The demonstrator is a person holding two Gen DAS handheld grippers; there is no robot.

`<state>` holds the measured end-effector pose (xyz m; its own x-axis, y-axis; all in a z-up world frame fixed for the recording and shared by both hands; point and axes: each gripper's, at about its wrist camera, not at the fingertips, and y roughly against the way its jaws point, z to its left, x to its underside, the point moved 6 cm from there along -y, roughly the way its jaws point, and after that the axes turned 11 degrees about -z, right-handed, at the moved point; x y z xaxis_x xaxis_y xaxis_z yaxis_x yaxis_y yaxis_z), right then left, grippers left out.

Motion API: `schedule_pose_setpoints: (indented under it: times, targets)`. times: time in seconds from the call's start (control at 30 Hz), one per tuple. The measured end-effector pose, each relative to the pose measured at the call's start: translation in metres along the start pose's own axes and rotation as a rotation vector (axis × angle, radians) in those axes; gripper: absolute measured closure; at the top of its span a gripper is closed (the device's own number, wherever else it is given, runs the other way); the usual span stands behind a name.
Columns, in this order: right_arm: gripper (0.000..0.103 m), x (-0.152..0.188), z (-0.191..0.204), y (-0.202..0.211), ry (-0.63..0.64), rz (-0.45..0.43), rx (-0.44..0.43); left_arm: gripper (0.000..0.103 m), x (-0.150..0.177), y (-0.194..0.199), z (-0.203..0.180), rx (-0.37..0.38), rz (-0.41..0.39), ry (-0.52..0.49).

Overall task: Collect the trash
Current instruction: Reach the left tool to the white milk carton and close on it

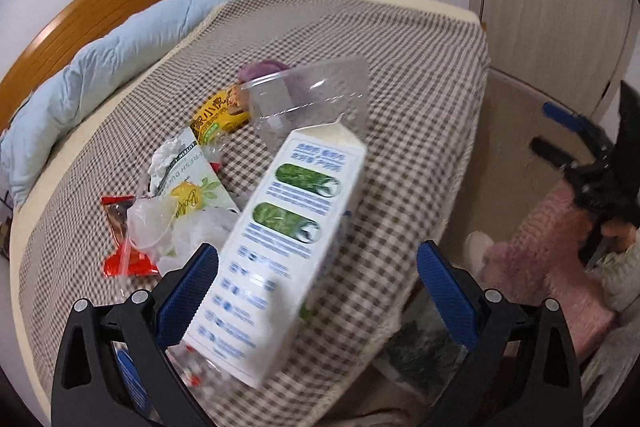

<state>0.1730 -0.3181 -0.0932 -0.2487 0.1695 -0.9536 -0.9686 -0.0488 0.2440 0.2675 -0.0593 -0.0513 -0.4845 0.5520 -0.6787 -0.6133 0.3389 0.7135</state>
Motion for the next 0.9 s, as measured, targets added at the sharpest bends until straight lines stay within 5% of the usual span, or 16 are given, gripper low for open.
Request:
schedule_pose_setpoints:
  times: [0.9]
  targets:
    - [0.006, 0.005, -0.025, -0.009, -0.116, 0.071, -0.023, 0.007, 0.006, -0.089, 0.015, 0.098, 0.253, -0.007]
